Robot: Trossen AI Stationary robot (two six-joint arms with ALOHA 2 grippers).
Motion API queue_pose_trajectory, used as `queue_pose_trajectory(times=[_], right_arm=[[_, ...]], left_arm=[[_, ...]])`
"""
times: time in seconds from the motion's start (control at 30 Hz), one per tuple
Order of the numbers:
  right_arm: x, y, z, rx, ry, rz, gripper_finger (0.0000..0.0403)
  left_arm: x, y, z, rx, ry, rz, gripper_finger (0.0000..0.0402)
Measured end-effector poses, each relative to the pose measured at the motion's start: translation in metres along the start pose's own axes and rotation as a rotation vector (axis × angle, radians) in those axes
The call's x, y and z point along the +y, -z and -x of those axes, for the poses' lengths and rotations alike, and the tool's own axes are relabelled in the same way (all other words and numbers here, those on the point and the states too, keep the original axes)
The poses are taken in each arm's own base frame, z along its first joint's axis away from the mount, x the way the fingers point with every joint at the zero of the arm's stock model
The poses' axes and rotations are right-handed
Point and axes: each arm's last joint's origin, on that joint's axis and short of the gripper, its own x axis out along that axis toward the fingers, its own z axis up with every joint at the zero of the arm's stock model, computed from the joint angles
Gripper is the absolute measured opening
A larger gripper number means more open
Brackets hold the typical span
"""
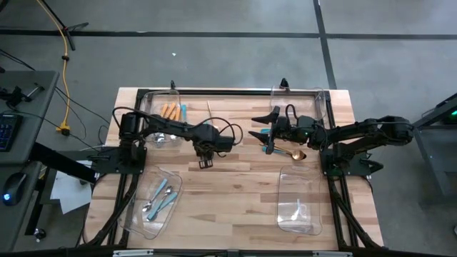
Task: Sort silverware by color (type)
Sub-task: Put the light blue spoon into the bottom left transparent bin
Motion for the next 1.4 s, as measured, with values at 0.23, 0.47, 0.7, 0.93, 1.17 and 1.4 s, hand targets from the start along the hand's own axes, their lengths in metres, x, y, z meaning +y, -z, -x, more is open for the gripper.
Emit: queue_pose_trajectory(times=[0.23,0.47,0.7,0.93,1.17,1.4], right_arm=[[0.0,0.0,0.0,0.0,0.0,0.0,0.0243],[0.0,0.0,0.0,0.0,0.0,0.001,0.0243],[0.0,0.0,0.0,0.0,0.0,0.001,0.0243],[0.0,0.0,0.0,0.0,0.0,0.001,0.0243],[0.0,0.0,0.0,0.0,0.0,0.001,0.0243],[0.0,0.0,0.0,0.0,0.0,0.001,0.0243]], left_arm=[[-0.003,-0.006,-0.013,0.021,-0.002,-0.036,0.0],[-0.002,-0.009,-0.015,-0.003,0.007,-0.034,0.0],[-0.007,-0.016,-0.013,-0.079,0.044,-0.05,0.0],[-0.01,-0.019,-0.012,-0.117,0.044,-0.059,0.0],[-0.009,-0.021,-0.01,-0.133,0.047,-0.061,0.0],[-0.002,-0.018,-0.002,-0.094,-0.072,-0.08,0.0]])
